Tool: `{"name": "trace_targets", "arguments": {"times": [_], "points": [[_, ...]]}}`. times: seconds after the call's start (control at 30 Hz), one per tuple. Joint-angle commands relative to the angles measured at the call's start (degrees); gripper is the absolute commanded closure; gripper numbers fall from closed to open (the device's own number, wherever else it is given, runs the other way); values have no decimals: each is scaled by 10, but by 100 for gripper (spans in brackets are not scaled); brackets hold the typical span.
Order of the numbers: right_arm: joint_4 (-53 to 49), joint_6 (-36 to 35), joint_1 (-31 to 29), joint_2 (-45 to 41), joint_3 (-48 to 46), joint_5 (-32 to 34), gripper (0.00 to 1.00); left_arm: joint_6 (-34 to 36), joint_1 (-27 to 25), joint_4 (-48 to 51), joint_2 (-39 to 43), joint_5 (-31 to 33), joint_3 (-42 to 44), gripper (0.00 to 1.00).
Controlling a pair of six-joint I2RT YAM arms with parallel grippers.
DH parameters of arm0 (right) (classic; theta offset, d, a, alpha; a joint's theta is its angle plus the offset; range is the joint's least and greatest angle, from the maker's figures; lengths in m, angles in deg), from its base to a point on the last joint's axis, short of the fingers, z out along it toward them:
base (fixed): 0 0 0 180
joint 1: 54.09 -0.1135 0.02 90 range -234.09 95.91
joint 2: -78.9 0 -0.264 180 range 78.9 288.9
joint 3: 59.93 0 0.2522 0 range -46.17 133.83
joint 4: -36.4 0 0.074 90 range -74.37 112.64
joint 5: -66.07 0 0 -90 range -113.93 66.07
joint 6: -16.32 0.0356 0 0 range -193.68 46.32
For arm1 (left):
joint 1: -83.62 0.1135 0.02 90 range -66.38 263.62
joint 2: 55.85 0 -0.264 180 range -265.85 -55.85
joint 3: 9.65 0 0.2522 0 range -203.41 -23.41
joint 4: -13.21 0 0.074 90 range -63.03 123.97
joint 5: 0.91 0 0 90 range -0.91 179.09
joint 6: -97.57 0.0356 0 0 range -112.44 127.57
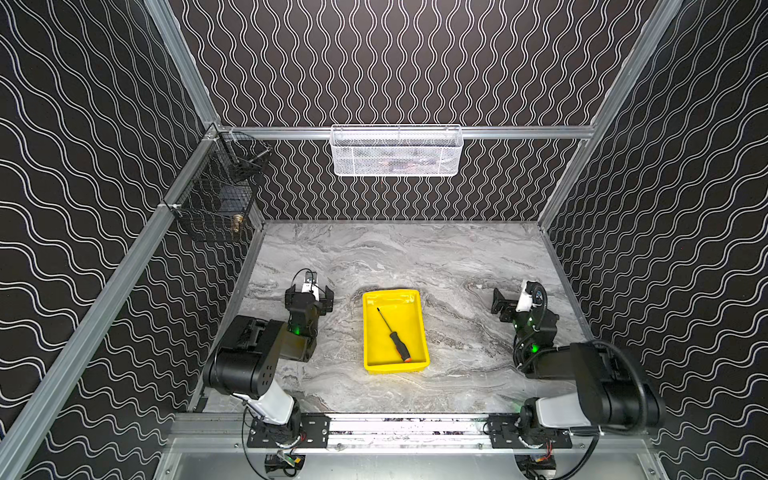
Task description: Put the screwdriver in the bin
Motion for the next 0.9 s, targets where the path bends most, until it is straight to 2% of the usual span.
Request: {"name": "trace_targets", "arguments": {"times": [0.0,0.07,0.17,0.23,0.37,0.43,0.53,0.87], "points": [[66,-13,0,30,17,-9,1,-7,7,-25,-5,-29,7,1],[-59,-11,1,5,55,-11,1,1,10,-30,-9,-45,2,1],[-3,7,15,31,50,-10,0,-6,16,8,-8,-56,-14,1],[-46,8,17,18,59,-6,0,-13,27,33,-5,-76,-23,1],[-10,7,17,28,51,-8,0,-18,37,39,-10,-94,-30,1],[-32,8,16,21,55,10,0,-19,41,47,-9,-101,-32,1],[-6,7,16,27,49,11,1,-19,42,42,-9,-102,-30,1],[-14,7,16,25,51,11,0,-12,41,26,-8,-102,-24,1]]}}
